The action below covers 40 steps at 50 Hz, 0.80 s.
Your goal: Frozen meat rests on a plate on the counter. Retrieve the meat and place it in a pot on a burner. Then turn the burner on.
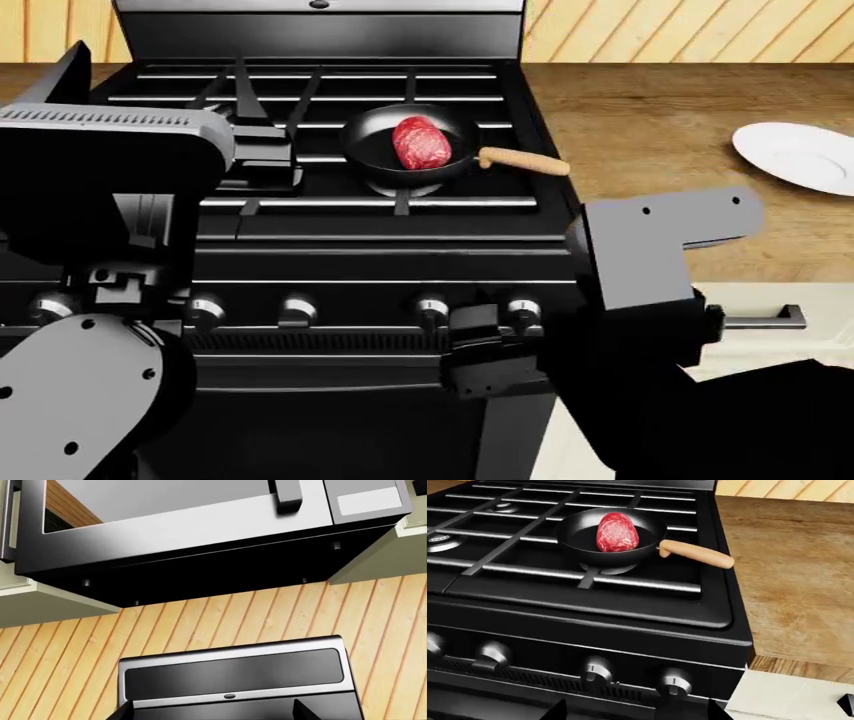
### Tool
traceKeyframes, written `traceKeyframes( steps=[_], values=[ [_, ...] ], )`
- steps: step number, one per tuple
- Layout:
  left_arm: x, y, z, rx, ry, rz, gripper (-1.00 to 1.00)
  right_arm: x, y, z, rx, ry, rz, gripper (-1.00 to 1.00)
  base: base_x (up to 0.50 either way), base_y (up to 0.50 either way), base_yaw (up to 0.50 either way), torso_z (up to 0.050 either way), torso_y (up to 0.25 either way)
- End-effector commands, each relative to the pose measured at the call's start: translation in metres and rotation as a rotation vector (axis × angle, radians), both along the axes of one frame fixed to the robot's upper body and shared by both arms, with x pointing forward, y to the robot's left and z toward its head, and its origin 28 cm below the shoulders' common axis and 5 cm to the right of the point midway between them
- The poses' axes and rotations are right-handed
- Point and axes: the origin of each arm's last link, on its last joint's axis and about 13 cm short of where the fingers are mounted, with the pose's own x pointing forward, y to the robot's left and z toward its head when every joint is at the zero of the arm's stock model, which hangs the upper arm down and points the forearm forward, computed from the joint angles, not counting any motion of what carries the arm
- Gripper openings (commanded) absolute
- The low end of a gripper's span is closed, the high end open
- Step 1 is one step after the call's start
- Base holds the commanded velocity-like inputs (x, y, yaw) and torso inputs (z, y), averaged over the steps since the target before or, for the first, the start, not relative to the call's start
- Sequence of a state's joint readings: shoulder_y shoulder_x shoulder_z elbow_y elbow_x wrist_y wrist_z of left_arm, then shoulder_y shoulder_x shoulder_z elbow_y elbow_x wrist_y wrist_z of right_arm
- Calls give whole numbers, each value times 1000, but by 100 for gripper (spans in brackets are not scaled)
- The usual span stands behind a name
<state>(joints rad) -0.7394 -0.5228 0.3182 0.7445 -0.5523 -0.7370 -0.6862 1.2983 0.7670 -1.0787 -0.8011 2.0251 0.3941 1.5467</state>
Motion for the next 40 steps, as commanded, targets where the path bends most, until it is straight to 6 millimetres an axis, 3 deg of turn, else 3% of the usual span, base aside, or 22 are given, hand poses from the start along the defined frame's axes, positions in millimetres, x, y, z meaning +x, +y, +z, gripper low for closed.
traceKeyframes(
  steps=[1,9,22,40],
  values=[
    [1,-1,0,0,1,-2,100,-9,-2,-9,26,26,-12,100,0,0,0,0,0],
    [2,-2,-1,0,3,-4,100,8,-4,-47,174,44,-68,100,0,0,0,0,0],
    [1,-1,1,0,-1,-3,100,29,0,-80,330,117,-113,100,0,0,0,0,0],
    [2,-2,0,-1,0,-3,100,35,-6,-83,291,121,-158,100,0,0,0,0,0]
  ],
)
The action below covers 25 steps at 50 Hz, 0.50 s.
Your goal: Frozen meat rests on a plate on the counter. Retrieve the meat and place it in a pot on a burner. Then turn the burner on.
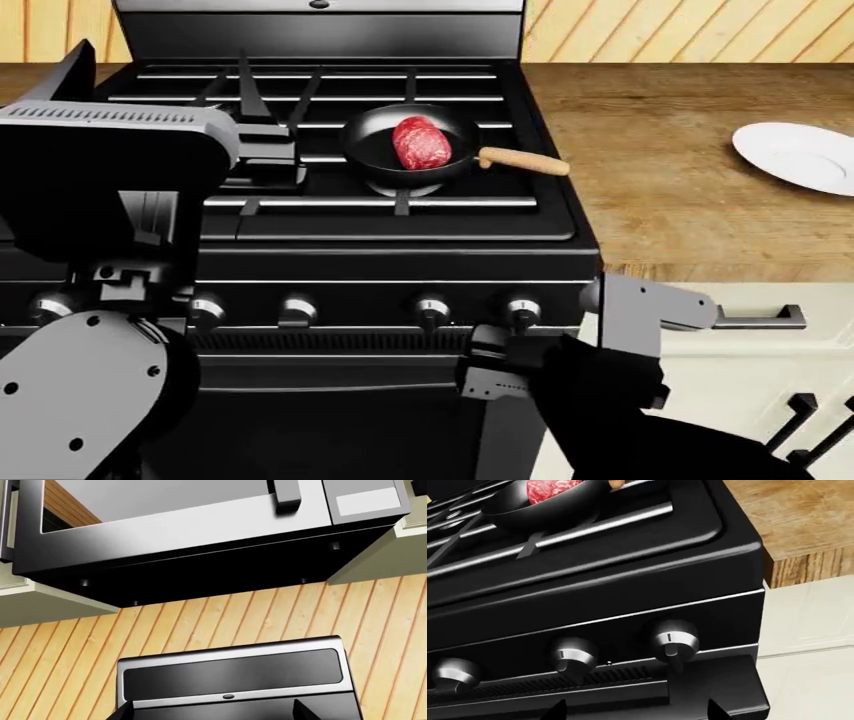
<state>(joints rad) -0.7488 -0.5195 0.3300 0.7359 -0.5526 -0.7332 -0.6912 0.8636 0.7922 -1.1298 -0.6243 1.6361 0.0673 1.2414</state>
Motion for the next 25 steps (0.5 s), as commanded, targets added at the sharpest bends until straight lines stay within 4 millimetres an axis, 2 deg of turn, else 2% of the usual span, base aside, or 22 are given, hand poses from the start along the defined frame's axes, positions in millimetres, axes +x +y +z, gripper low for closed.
traceKeyframes(
  steps=[1,11,25],
  values=[
    [0,0,0,0,0,0,100,3,-2,-5,1,6,-19,100,0,0,0,0,0],
    [0,0,0,1,-1,0,100,9,-1,-12,-124,-39,-27,100,0,0,0,0,0],
    [0,0,0,5,1,-1,100,26,1,-26,-200,-94,-13,100,0,0,0,0,0]
  ],
)
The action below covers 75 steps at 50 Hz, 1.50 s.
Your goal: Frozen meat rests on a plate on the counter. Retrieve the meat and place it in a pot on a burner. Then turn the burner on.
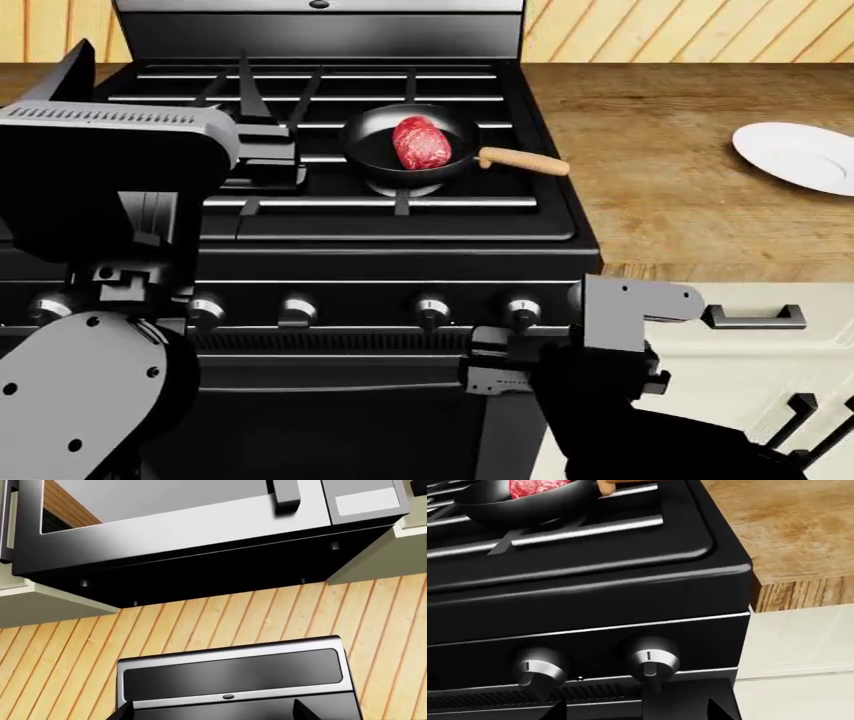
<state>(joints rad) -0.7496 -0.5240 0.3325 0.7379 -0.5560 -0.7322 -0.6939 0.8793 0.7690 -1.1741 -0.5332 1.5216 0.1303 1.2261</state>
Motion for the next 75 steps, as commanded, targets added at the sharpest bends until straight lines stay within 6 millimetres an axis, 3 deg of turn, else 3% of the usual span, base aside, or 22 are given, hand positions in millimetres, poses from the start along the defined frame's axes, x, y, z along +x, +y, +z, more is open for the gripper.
traceKeyframes(
  steps=[1,23,47,48,75],
  values=[
    [0,0,0,2,1,0,100,13,2,-10,-78,-41,10,100,0,0,0,0,0],
    [1,-1,-1,6,3,1,100,25,-5,-34,-92,2,-27,100,0,0,0,0,0],
    [1,-1,-1,7,5,1,100,37,1,-35,-104,-5,13,100,0,0,0,0,0],
    [1,-1,-1,7,5,1,100,37,2,-36,-105,-3,14,-100,0,0,0,0,0],
    [1,-1,0,7,1,2,100,37,-1,-40,-138,46,5,-100,0,0,0,0,0]
  ],
)
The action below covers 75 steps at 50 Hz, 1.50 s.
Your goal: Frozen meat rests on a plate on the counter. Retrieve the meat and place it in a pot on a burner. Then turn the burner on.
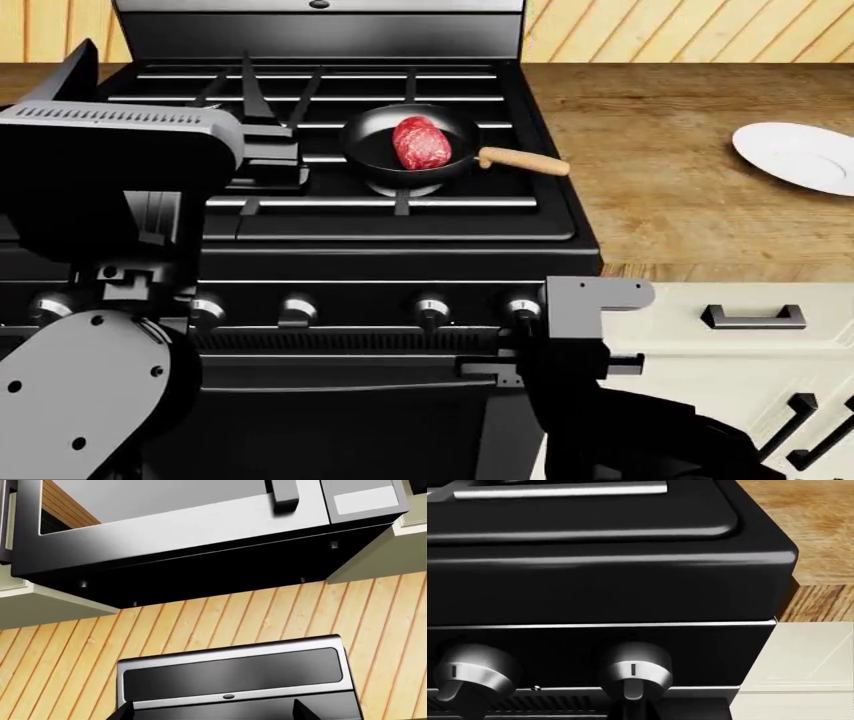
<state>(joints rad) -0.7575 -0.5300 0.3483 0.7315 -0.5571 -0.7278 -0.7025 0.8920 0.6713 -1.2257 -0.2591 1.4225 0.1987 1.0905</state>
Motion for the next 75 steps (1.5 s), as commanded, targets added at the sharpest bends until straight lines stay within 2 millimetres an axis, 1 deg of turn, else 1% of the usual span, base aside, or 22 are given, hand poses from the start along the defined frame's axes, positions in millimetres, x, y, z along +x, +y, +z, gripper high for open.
traceKeyframes(
  steps=[1,15,19,33,36,41,46,66,75],
  values=[
    [0,0,0,0,-1,0,100,0,-2,-3,-13,26,-1,-100,0,0,0,0,0],
    [1,-1,0,1,2,-1,100,11,-2,-1,-9,20,10,-100,0,0,0,0,0],
    [1,-1,0,2,2,0,100,11,-1,4,14,-8,13,-100,0,0,0,0,0],
    [1,0,0,2,2,0,100,11,-1,4,17,-13,13,-100,0,0,0,0,0],
    [0,0,0,1,1,-1,100,15,2,6,-58,-14,23,-100,0,0,0,0,0],
    [0,0,1,0,-1,-1,100,20,4,5,-262,29,47,-100,0,0,0,0,0],
    [1,-1,1,-1,-2,-3,100,25,3,4,-373,58,26,-100,0,0,0,0,0],
    [0,-1,1,-1,-5,-3,100,30,-7,8,-492,89,-43,-100,3,0,0,0,0],
    [0,-1,1,0,-5,-3,100,30,-10,9,-519,89,-45,-100,5,-2,-2,0,0]
  ],
)
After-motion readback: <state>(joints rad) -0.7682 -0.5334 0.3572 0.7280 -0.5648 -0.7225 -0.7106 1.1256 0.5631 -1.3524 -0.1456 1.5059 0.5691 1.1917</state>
